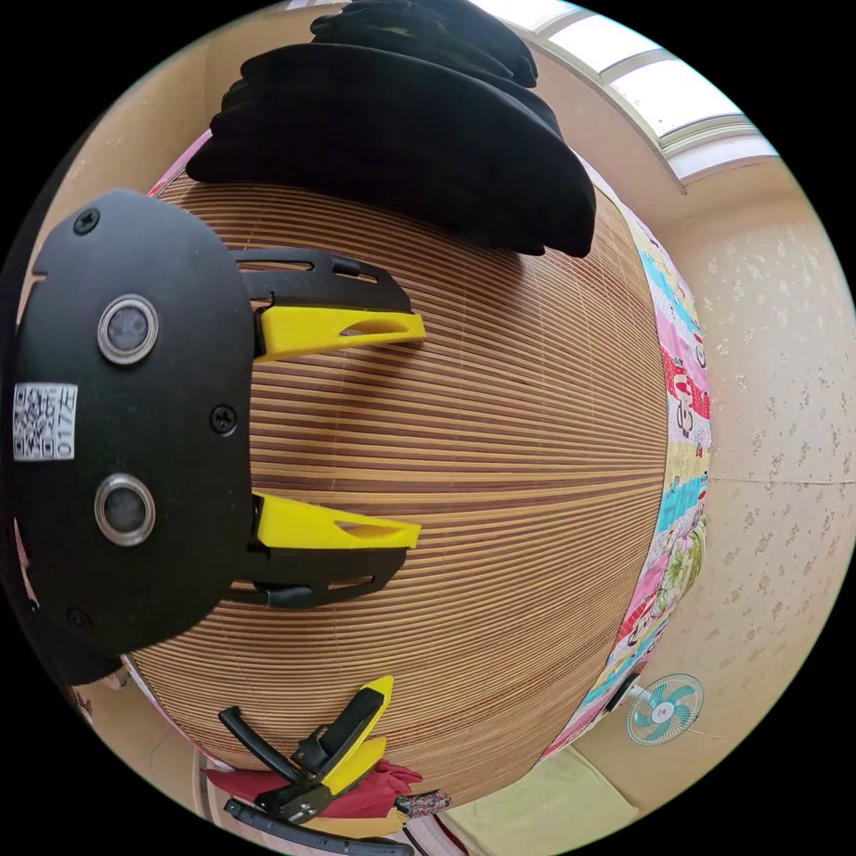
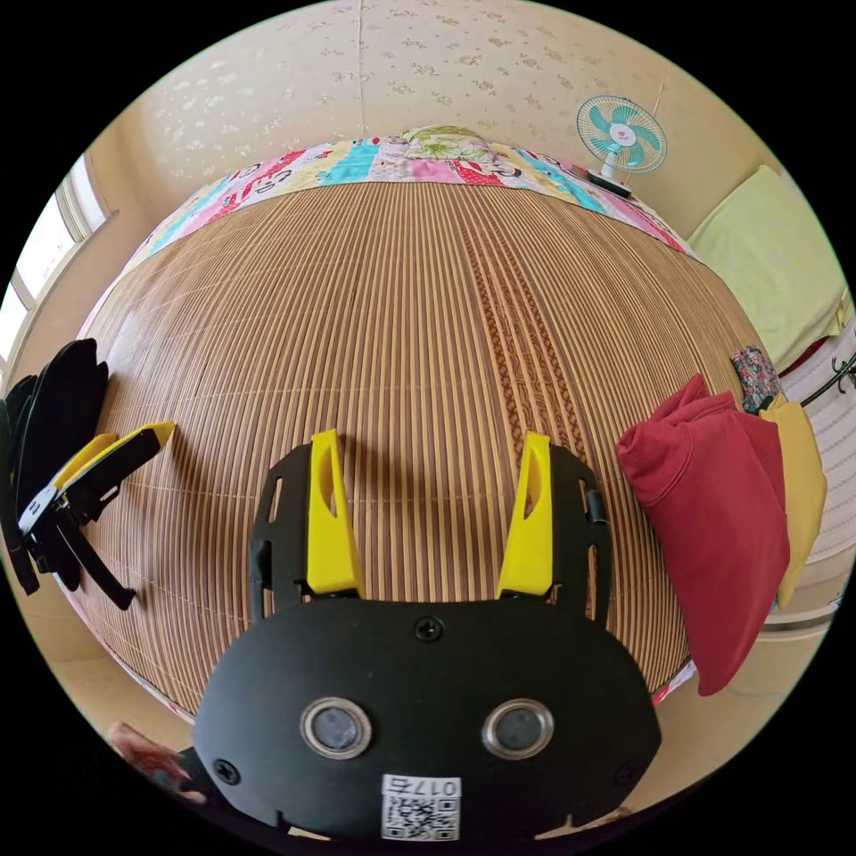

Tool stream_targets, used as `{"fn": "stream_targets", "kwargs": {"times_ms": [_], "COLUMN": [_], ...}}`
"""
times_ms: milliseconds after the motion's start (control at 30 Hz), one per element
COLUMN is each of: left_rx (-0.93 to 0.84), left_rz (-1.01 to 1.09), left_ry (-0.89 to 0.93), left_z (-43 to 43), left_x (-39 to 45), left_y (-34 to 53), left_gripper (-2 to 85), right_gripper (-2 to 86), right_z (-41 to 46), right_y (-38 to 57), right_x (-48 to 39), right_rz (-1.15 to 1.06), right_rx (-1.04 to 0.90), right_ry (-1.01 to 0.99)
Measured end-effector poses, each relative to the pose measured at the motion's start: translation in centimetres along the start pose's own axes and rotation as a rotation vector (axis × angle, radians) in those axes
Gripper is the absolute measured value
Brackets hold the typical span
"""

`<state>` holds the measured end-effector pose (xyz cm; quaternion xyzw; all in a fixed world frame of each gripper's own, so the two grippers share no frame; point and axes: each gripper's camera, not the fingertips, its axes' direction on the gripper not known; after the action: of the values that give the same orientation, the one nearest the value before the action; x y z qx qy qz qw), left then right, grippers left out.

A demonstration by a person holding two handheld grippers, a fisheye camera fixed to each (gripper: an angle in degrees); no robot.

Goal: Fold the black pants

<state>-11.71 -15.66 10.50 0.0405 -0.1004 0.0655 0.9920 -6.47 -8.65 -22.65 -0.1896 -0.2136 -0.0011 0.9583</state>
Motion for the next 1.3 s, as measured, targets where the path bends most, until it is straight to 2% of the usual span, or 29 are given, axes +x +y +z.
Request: {"fn": "stream_targets", "kwargs": {"times_ms": [1300], "left_rx": [0.005], "left_rz": [-0.001], "left_ry": [-0.008], "left_z": [1.8], "left_x": [-4.7], "left_y": [-3.4], "left_gripper": [26.0], "right_gripper": [26.3], "right_z": [-0.7], "right_y": [-2.9], "right_x": [4.0], "right_rz": [-0.001], "right_rx": [0.006], "right_ry": [0.008]}}
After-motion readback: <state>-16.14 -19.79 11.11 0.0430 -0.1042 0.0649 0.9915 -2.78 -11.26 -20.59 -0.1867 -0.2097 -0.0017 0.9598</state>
